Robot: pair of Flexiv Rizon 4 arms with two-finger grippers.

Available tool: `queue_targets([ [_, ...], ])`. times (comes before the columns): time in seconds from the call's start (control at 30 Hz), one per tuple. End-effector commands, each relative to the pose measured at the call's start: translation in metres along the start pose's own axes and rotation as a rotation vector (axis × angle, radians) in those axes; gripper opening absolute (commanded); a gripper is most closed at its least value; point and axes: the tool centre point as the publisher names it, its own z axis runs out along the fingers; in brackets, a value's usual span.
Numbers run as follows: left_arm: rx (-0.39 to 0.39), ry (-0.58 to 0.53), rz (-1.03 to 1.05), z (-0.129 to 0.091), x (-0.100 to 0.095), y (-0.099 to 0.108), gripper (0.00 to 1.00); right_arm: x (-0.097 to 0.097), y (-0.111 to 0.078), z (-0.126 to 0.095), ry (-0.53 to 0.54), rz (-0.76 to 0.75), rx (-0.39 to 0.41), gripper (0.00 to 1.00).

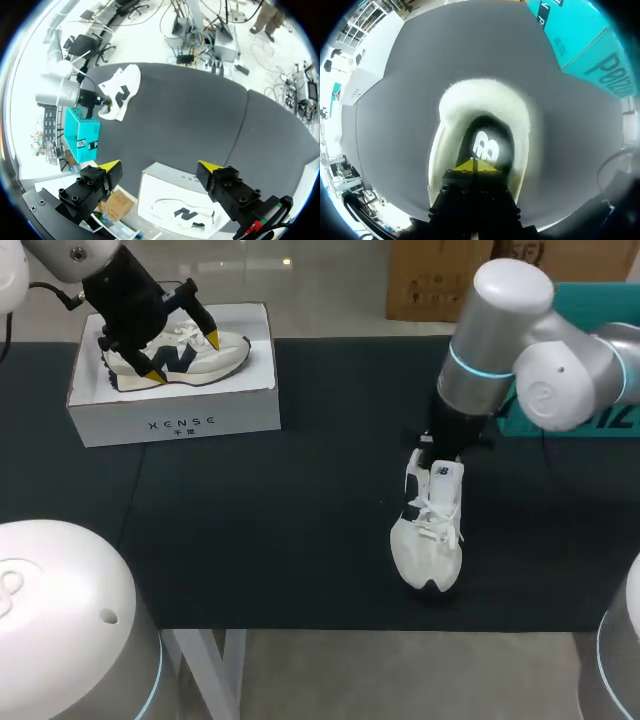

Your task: Take the shoe out of the shoebox, open the shoe tongue, remove and reinsert the insole, then place the shoe into the shoebox

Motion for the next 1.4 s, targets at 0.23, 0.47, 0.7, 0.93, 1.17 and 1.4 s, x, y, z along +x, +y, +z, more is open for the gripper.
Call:
queue_targets([
  [0.23, 0.0, 0.004, 0.001, 0.0, -0.001, 0.001, 1.0, 0.0, 0.008, 0.013, 0.016, 0.004, -0.01, 0.0],
  [0.47, 0.0, 0.004, 0.001, 0.0, -0.001, 0.001, 1.0, -0.001, 0.022, -0.022, 0.005, -0.001, -0.063, 0.0],
  [0.7, 0.0, 0.004, 0.001, 0.0, -0.001, 0.001, 1.0, -0.001, 0.026, -0.023, -0.007, -0.011, -0.064, 0.0],
  [0.93, 0.0, 0.004, 0.001, 0.0, -0.001, 0.001, 1.0, -0.006, 0.018, 0.0, -0.019, -0.011, -0.018, 0.0],
  [1.17, 0.0, 0.004, 0.001, 0.0, -0.001, 0.001, 1.0, -0.013, 0.005, 0.012, -0.029, -0.02, 0.004, 0.0],
  [1.4, 0.0, 0.004, 0.001, 0.0, -0.001, 0.001, 1.0, -0.011, 0.01, -0.006, -0.03, -0.029, -0.019, 0.0],
])
